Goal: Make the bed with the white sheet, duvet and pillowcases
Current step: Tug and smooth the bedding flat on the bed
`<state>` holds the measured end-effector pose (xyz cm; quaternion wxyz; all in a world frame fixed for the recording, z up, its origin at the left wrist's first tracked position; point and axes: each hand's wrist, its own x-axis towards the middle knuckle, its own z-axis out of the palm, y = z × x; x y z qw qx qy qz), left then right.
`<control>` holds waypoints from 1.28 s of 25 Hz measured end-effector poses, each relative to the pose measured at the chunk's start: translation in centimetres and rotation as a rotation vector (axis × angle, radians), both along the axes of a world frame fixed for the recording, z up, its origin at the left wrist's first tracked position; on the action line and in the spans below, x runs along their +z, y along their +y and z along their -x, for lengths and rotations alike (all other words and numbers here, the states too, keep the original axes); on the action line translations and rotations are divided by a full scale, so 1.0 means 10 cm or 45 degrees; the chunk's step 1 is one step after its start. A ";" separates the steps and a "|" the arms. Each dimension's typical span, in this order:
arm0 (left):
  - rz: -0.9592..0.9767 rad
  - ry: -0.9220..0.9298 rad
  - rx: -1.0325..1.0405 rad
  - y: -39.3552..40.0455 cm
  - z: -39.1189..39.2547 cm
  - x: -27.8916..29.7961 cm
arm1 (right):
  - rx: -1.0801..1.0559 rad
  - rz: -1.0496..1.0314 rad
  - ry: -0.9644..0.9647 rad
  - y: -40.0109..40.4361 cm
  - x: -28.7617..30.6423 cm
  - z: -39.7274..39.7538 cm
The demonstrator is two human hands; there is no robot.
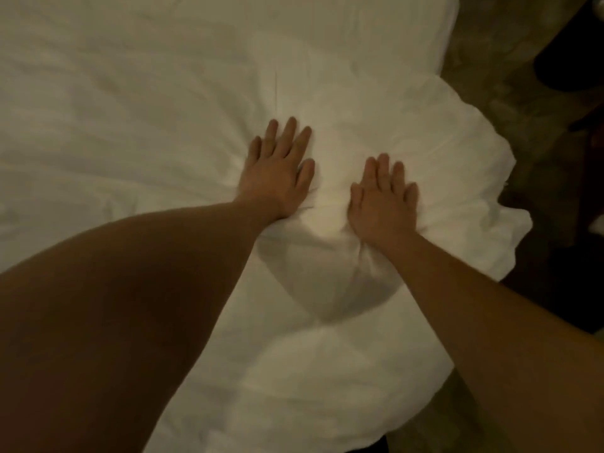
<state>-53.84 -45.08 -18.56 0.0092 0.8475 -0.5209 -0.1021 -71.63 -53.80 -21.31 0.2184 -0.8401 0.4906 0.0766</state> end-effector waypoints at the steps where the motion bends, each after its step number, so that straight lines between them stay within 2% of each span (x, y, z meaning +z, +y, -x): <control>1: 0.026 0.027 0.014 0.16 0.10 -0.01 | -0.051 -0.010 -0.063 0.26 0.09 -0.07; 3: 0.078 0.071 0.008 0.48 0.31 -0.06 | 0.037 0.078 -0.179 0.94 0.15 -0.02; 6: 0.106 0.011 -0.119 1.11 0.60 -0.16 | 0.190 0.215 -0.143 1.66 -0.05 0.48; 8: 0.081 -0.038 -0.194 1.52 0.72 -0.22 | 0.025 0.199 -0.088 1.73 -0.20 0.72; 11: 0.036 -0.043 -0.205 1.96 0.94 -0.28 | -0.269 0.080 -0.066 1.92 -0.16 0.62; 13: 0.035 -0.045 -0.217 2.12 1.05 -0.32 | -0.177 0.095 -0.129 2.28 -0.09 0.53; 15: 0.033 -0.084 -0.276 2.17 1.08 -0.35 | -0.002 0.178 -0.158 2.55 -0.15 0.73; 16: 0.035 -0.100 -0.293 2.18 1.09 -0.36 | -0.005 0.175 -0.143 2.57 -0.20 0.88; 20: -0.002 -0.086 -0.300 2.08 1.06 -0.36 | -0.149 0.081 -0.115 2.38 -0.36 1.09; 23: 0.024 -0.054 -0.451 1.61 0.74 -0.26 | -0.141 0.095 -0.171 2.25 -0.27 0.99; 26: 0.034 -0.052 -0.433 1.03 0.27 -0.09 | -0.052 0.131 -0.203 1.91 -0.11 0.80; 32: 0.061 -0.104 -0.330 0.31 -0.10 -0.16 | 0.154 0.260 -0.212 1.01 0.00 0.00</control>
